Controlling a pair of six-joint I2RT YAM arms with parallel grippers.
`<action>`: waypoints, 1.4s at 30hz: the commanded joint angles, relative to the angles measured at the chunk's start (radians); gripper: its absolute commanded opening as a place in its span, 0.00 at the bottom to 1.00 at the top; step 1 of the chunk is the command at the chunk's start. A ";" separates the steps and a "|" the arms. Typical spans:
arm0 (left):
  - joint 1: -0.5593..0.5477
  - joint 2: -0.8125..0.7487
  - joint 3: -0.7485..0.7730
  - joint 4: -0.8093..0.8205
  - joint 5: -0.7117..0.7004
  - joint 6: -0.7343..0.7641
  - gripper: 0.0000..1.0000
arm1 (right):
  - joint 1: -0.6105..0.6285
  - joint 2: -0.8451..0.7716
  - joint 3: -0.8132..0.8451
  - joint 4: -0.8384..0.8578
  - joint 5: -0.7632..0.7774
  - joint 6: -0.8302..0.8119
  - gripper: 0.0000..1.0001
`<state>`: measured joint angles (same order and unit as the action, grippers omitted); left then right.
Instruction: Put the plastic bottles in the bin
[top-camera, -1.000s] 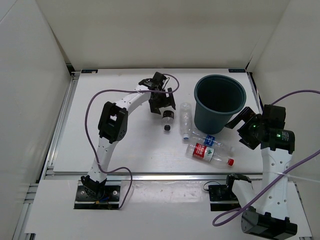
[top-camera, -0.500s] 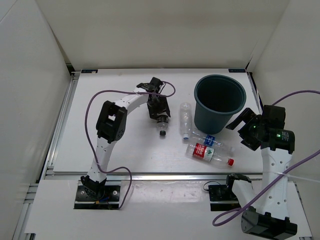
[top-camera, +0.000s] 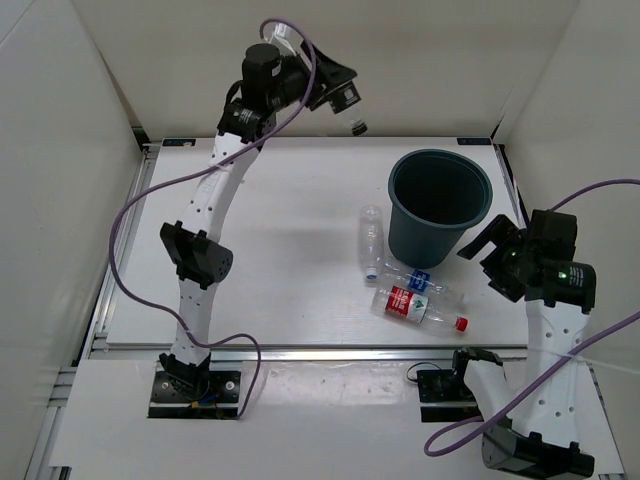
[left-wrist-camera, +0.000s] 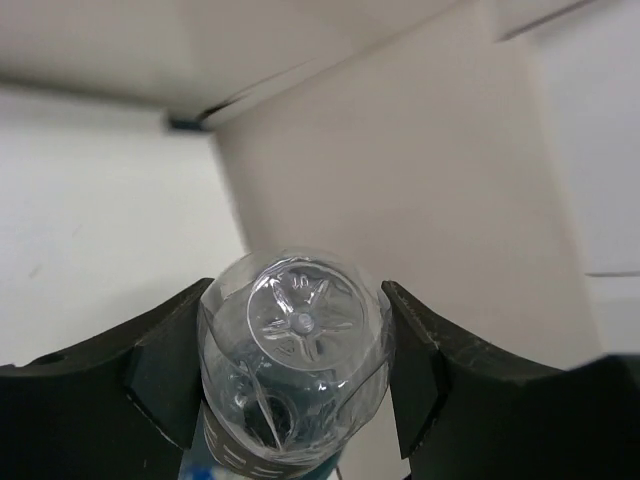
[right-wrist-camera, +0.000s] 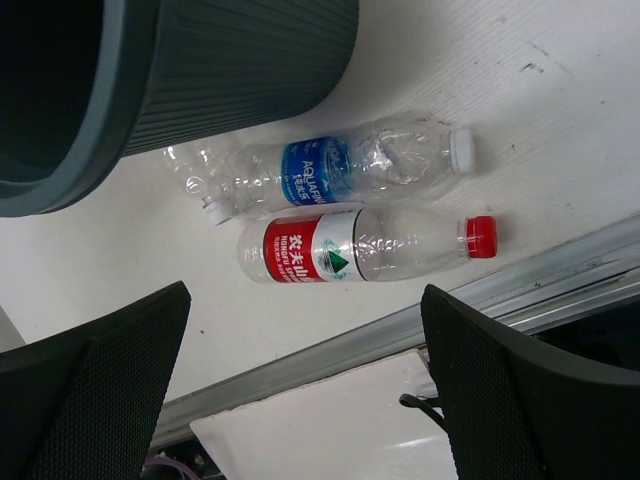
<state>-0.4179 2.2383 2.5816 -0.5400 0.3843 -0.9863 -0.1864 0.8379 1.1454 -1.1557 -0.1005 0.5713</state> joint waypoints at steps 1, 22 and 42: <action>-0.096 -0.063 0.005 0.199 -0.020 -0.007 0.13 | 0.005 -0.011 0.104 -0.025 0.054 -0.028 1.00; -0.367 -0.167 -0.220 0.287 -0.425 0.435 1.00 | 0.110 0.030 0.323 -0.035 -0.025 0.025 1.00; -0.004 -0.254 -1.063 0.255 0.203 0.367 1.00 | 0.110 -0.023 0.398 -0.139 0.048 0.042 1.00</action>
<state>-0.3866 1.9240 1.5005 -0.2352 0.3721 -0.5804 -0.0826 0.7944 1.5364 -1.2892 -0.0517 0.6079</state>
